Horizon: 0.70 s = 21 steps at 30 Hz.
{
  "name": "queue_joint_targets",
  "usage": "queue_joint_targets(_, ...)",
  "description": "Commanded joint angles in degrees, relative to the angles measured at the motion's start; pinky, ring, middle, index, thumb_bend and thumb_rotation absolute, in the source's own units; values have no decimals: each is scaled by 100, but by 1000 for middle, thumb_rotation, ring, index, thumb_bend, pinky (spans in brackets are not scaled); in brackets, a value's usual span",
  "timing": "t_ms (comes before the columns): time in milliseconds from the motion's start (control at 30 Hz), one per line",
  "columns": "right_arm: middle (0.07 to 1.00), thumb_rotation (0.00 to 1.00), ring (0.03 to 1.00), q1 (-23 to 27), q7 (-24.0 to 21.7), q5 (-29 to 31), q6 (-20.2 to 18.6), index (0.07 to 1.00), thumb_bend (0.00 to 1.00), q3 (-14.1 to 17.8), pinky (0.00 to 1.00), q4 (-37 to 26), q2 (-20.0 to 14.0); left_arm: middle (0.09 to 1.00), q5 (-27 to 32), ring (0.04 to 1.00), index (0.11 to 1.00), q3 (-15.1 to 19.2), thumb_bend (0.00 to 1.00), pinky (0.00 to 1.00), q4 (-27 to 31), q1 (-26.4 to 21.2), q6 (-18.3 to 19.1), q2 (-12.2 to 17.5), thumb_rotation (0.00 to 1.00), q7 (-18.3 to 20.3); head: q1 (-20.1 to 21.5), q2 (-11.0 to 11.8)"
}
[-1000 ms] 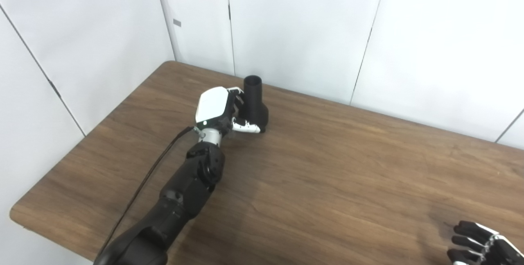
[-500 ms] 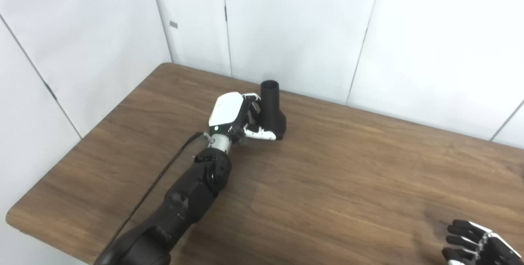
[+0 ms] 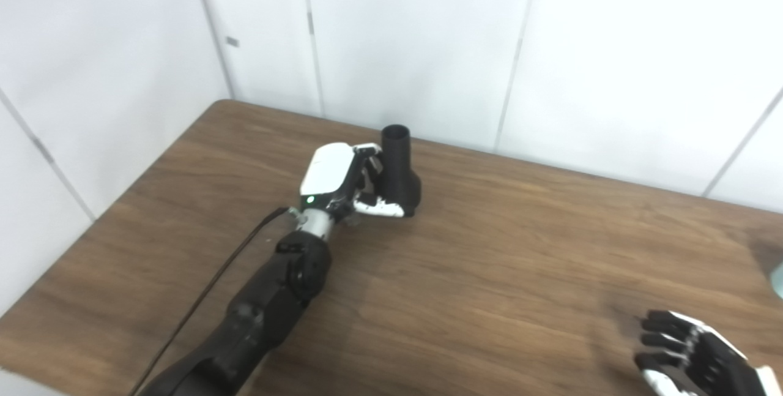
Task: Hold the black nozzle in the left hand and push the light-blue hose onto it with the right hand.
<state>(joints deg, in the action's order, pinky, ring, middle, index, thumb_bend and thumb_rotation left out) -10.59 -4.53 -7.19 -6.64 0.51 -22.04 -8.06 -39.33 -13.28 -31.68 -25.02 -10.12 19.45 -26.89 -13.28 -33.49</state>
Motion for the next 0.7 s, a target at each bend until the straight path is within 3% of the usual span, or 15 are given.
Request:
queue_joint_targets(0, 671, 0, 648, 110, 85, -78, 8, 660, 182, 10, 550, -334, 38, 423, -7, 202, 495, -191, 519, 138, -142, 569, -185, -274, 0, -181, 58, 4)
queue_joint_targets(233, 686, 0, 668, 169, 122, 147, -195, 668, 193, 173, 568, -577, 154, 406, -232, 269, 511, -326, 517, 196, 101, 702, -653, -257, 0, -327, 601, 87)
queue_joint_targets(367, 704, 0, 689, 145, 190, 160, -280, 681, 203, 334, 591, -710, 137, 463, -303, 165, 482, -323, 525, 113, 192, 776, -868, -275, 0, -411, 863, 145)
queue_joint_targets(433, 701, 0, 687, 140, 270, 125, -330, 682, 211, 441, 589, -788, 162, 469, -321, 165, 480, -344, 525, 111, 215, 810, -1007, -268, 0, -436, 1011, 167)
queue_joint_targets(533, 716, 0, 708, 121, 428, 127, -405, 694, 229, 632, 615, -924, 207, 402, -288, 225, 503, -396, 516, 154, 266, 871, -1277, -230, 0, -348, 1222, 183)
queue_joint_targets(667, 691, 0, 679, 121, 652, 127, -150, 672, 268, 901, 585, -766, 224, 406, -329, 280, 511, -470, 517, 199, 331, 941, -1528, -182, 0, -279, 1506, 223)
